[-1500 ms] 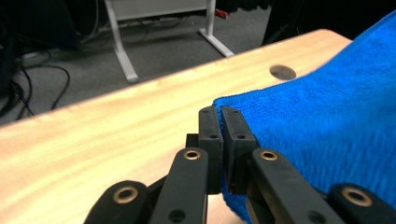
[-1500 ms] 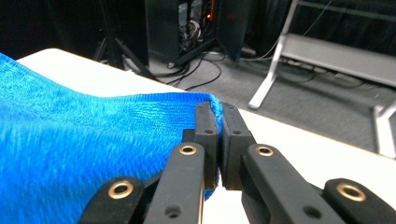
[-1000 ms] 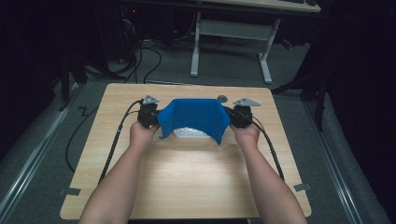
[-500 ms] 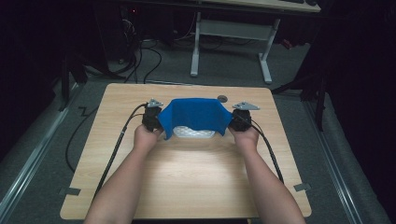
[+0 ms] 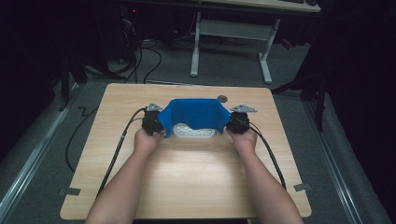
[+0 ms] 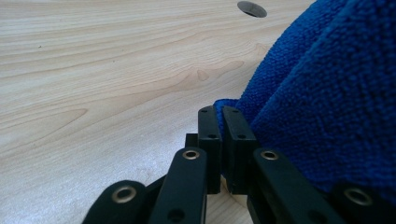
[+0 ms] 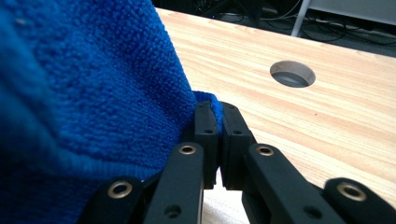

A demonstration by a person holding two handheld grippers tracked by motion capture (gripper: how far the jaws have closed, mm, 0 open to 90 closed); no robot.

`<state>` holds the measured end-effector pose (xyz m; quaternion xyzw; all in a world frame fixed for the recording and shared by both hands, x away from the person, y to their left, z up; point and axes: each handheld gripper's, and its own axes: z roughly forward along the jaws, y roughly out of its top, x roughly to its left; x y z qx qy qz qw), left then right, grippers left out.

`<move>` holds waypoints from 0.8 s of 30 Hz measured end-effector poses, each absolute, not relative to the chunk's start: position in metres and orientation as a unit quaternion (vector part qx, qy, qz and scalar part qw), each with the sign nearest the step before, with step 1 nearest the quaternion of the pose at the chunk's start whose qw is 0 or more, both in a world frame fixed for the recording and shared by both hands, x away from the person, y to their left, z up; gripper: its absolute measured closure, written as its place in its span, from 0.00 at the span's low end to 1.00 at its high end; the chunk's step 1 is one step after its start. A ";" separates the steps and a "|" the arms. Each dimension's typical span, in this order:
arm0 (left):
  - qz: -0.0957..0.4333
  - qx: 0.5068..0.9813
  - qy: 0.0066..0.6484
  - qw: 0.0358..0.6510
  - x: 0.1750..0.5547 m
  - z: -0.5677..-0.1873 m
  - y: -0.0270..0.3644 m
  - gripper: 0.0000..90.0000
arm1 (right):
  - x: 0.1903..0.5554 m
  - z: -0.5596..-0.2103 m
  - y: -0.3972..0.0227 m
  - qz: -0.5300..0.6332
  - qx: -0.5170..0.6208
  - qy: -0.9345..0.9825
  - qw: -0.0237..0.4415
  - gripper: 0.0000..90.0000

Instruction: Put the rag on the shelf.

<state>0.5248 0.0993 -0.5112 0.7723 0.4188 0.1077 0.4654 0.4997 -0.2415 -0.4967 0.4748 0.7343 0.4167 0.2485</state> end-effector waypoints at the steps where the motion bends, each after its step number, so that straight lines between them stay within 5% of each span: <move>1: 0.108 0.771 0.420 0.466 0.524 -0.511 0.100 0.95 | 0.500 -0.497 -0.241 0.417 0.475 0.734 0.249 0.97; 2: 0.109 0.771 0.421 0.466 0.523 -0.510 0.100 0.87 | 0.501 -0.497 -0.241 0.417 0.476 0.734 0.246 0.91; 8: 0.120 0.766 0.430 0.461 0.519 -0.502 0.108 0.73 | 0.502 -0.495 -0.244 0.413 0.486 0.728 0.250 0.83; 24: 0.172 0.748 0.436 0.470 0.499 -0.465 0.137 0.60 | 0.486 -0.452 -0.259 0.436 0.469 0.711 0.289 0.66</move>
